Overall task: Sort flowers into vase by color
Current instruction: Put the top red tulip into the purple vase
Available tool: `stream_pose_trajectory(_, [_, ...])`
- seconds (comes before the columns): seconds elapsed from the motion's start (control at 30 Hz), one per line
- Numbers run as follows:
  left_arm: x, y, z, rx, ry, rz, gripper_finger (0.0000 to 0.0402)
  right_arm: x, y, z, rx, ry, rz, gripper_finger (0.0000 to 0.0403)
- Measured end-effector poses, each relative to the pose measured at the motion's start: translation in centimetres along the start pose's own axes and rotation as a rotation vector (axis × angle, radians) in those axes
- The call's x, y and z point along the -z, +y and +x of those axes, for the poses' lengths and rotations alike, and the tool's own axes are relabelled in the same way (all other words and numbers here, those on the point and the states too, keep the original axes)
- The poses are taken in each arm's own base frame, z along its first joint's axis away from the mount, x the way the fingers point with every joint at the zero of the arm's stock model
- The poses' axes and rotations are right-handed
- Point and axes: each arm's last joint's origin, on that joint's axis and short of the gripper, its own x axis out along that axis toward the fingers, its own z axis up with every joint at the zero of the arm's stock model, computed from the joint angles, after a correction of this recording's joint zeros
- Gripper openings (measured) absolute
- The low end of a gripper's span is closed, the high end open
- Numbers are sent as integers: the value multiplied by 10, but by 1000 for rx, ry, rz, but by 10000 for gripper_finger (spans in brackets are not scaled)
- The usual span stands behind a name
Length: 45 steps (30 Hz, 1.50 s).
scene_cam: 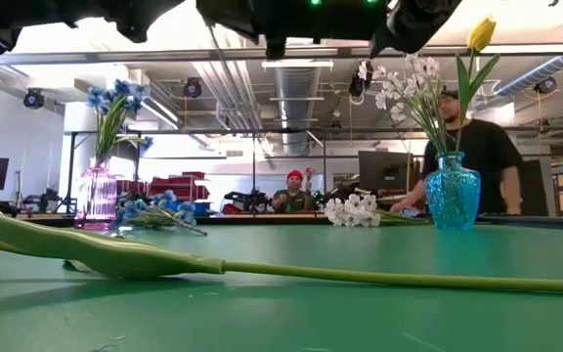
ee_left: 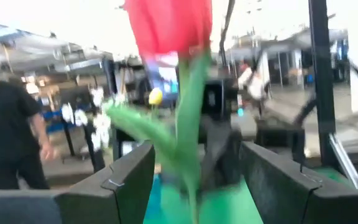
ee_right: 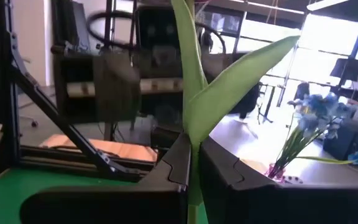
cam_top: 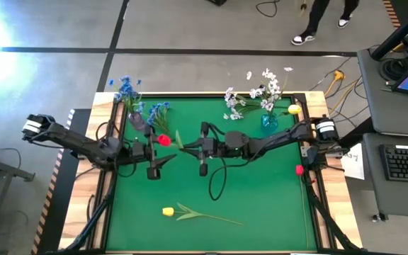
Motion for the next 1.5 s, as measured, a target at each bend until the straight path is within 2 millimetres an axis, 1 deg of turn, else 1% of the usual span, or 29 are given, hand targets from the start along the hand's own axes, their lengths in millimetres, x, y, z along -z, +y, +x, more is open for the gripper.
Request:
stream_pose_trajectory(0.17, [4,-1,4,-5,2,11,221,7,1,6,1,10,-11,13])
stream_pose_trajectory(0.3, [8,-1,6,-17,20,16,196,8,1,6,2,13,-11,13])
stream_pose_trajectory(0.43, [9,1,7,-31,28,21,142,8,1,6,2,13,-10,13])
stream_pose_trajectory(0.63, [9,5,7,-54,25,20,43,8,1,6,12,14,10,13])
stream_pose_trajectory(0.7, [8,6,7,-55,23,19,14,8,1,6,13,14,19,20])
stream_pose_trajectory(0.73, [8,6,7,-56,21,18,7,8,1,6,14,13,26,28])
stream_pose_trajectory(0.8, [7,6,6,-56,19,17,8,8,1,6,13,14,37,50])
stream_pose_trajectory(0.93, [5,7,6,-66,11,14,3,7,1,6,12,14,37,109])
stream_pose_trajectory(1.0, [2,9,4,-103,7,9,2,5,0,5,13,8,41,136])
stream_pose_trajectory(1.17, [-6,19,-6,-259,37,31,1,-6,-4,2,21,-15,119,188])
stream_pose_trajectory(1.3, [-16,31,-19,-447,95,62,0,-5,-10,0,27,48,158,212])
stream_pose_trajectory(1.4, [-30,41,-26,-639,215,99,0,-3,-14,-2,61,108,179,223])
stream_pose_trajectory(1.43, [-37,44,-27,-690,256,105,0,-2,-15,-2,72,120,179,225])
stream_pose_trajectory(1.5, [-56,50,-30,-736,315,96,0,0,-16,-2,90,140,178,230])
